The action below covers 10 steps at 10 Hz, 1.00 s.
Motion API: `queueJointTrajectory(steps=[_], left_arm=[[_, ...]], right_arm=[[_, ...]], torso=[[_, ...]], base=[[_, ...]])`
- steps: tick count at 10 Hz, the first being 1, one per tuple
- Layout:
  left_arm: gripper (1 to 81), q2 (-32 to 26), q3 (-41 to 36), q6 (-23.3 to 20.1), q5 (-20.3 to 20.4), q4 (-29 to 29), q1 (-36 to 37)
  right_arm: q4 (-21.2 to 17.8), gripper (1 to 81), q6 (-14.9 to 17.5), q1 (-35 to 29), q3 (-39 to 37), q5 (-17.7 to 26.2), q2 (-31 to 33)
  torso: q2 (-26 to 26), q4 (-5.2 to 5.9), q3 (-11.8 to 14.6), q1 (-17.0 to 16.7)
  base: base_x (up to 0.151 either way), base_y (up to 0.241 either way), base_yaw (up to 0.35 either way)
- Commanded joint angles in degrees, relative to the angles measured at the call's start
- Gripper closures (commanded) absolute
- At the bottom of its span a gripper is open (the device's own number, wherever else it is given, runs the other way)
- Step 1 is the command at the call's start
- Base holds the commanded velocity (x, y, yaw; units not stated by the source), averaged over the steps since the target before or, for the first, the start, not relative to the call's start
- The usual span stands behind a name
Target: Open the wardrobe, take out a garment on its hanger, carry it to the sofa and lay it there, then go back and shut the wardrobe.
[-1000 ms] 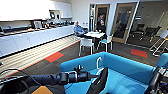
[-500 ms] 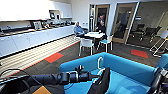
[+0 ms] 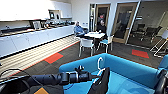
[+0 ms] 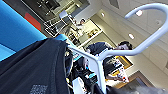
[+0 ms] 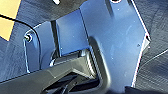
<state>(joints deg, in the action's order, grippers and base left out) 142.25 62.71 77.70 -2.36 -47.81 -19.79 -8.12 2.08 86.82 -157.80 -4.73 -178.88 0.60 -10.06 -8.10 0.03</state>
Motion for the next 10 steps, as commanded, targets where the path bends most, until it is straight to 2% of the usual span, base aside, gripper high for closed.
queueJointTrajectory(steps=[1,10], left_arm=[[81.1,0.14,-1.97,-0.53,2.10,-0.88,8.75],[81.1,0.32,-1.97,-0.53,1.93,-0.97,8.83]], right_arm=[[-0.05,1.0,0.20,-1.86,0.48,3.59,-0.53],[-0.23,1.0,0.20,-1.69,0.48,3.50,-0.53]], torso=[[0.00,0.00,0.00,0.00],[0.00,0.00,0.00,0.02]], base=[[0.089,0.000,0.000],[0.085,0.000,0.000]])
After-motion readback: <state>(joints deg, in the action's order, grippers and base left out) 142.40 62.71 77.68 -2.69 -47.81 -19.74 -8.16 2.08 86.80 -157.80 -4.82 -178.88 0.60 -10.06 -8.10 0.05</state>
